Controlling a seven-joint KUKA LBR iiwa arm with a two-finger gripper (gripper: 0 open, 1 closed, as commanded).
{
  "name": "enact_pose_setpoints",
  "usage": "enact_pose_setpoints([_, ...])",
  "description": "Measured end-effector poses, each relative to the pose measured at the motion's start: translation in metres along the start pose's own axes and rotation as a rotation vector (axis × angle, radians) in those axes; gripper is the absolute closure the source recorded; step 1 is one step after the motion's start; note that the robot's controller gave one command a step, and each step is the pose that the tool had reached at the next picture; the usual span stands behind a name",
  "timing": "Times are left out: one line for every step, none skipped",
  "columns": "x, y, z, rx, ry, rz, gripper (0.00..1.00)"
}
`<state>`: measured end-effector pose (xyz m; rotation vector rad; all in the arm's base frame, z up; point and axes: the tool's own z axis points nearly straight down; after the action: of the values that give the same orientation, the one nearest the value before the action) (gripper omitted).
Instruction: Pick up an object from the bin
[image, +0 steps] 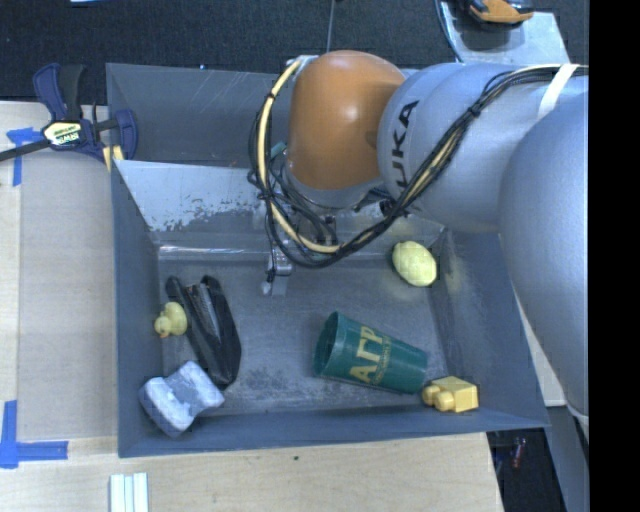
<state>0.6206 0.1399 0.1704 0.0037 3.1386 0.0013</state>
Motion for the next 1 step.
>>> enact_pose_setpoints([0.0000, 0.0000, 0.0000, 0.000, 0.000, 0.000, 0.00])
